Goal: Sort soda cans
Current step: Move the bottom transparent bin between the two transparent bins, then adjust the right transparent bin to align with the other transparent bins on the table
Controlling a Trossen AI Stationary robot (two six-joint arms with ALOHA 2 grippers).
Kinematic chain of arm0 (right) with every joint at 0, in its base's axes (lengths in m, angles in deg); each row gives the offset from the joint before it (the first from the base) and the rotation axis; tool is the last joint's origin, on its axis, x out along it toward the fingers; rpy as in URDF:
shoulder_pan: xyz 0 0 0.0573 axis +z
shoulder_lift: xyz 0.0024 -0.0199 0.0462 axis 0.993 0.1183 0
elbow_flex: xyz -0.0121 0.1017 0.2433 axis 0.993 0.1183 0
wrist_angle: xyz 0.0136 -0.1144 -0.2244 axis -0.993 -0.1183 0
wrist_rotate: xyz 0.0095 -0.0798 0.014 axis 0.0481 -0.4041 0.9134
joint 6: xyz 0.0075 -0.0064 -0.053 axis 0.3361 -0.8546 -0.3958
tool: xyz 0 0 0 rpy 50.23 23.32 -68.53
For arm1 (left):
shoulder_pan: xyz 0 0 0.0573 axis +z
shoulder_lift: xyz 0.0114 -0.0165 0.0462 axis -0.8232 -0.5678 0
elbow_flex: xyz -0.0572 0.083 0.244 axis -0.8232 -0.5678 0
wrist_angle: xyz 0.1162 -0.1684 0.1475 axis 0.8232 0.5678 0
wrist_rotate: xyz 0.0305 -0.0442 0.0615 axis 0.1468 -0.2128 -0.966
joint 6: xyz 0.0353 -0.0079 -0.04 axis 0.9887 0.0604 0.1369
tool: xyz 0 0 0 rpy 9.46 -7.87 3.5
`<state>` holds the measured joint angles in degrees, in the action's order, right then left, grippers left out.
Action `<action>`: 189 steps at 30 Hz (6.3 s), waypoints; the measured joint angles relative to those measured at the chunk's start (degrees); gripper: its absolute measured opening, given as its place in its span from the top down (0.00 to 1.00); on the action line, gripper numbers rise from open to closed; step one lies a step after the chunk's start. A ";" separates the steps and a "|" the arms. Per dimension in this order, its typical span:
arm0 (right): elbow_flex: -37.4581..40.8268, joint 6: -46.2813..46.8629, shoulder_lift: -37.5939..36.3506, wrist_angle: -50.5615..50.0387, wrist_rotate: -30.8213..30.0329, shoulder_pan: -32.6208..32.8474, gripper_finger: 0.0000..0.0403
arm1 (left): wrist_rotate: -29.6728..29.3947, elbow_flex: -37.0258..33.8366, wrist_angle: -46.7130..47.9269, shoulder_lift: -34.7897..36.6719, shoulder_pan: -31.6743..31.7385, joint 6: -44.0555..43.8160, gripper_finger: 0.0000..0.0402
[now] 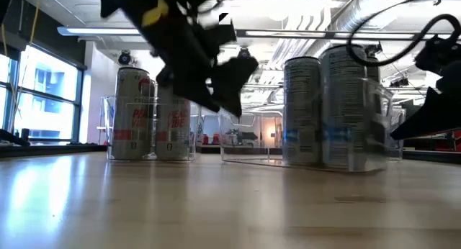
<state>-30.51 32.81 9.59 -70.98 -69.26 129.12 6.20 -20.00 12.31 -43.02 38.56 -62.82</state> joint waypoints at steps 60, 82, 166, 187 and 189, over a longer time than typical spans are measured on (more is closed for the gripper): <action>-14.48 -43.11 23.13 35.00 14.54 -27.86 1.00 | 1.51 -29.30 -9.13 25.18 -27.43 -29.71 0.40; -14.44 -62.63 17.73 34.02 26.93 -45.35 1.00 | 11.59 -29.55 26.89 25.45 -32.56 -62.41 0.40; -17.56 -71.96 -10.38 -23.99 35.05 -52.35 0.58 | -18.73 -33.59 -18.10 25.36 -30.58 -19.74 0.40; -22.22 -72.63 -9.60 -18.46 49.11 -50.57 0.99 | -18.66 -33.59 -18.69 25.36 -30.55 -20.25 0.40; -22.14 -72.68 -9.57 -17.47 49.95 -49.55 1.00 | -18.66 -33.59 -18.91 25.36 -30.53 -20.25 0.40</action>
<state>-52.65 -39.87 0.02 -88.46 -19.31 79.58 -12.45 -53.59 -6.60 -17.66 8.03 -83.07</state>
